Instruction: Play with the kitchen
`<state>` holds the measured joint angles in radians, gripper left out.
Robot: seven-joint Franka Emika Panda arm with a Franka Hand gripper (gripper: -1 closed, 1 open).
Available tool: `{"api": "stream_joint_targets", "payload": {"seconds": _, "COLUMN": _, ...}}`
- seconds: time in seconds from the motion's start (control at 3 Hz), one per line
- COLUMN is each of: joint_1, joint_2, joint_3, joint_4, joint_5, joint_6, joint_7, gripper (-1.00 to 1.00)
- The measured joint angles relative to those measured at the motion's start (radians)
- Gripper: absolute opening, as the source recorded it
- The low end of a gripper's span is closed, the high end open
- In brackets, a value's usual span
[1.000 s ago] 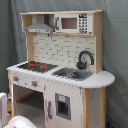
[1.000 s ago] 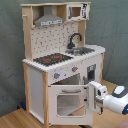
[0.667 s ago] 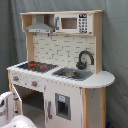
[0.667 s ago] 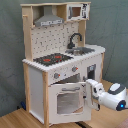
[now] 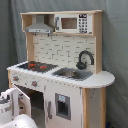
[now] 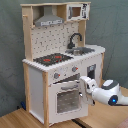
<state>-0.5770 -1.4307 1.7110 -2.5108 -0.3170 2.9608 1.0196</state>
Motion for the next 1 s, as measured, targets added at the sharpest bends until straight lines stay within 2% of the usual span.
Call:
{"api": "stream_joint_targets", "payload": {"seconds": 0.33, "joint_1": -0.079, "joint_2": 0.0, "joint_3": 0.028, "joint_4": 0.039, "joint_5": -0.001, "joint_6": 0.022, "joint_7": -0.032, "gripper": 1.0}}
{"api": "stream_joint_targets", "payload": {"seconds": 0.67, "joint_1": -0.157, "joint_2": -0.003, "joint_3": 0.026, "joint_4": 0.044, "joint_5": -0.001, "joint_6": 0.035, "joint_7": -0.098, "gripper": 1.0}}
{"api": "stream_joint_targets", "payload": {"seconds": 1.0, "joint_1": -0.235, "joint_2": -0.003, "joint_3": 0.024, "joint_4": 0.078, "joint_5": -0.001, "joint_6": 0.05, "joint_7": -0.156, "gripper": 1.0}}
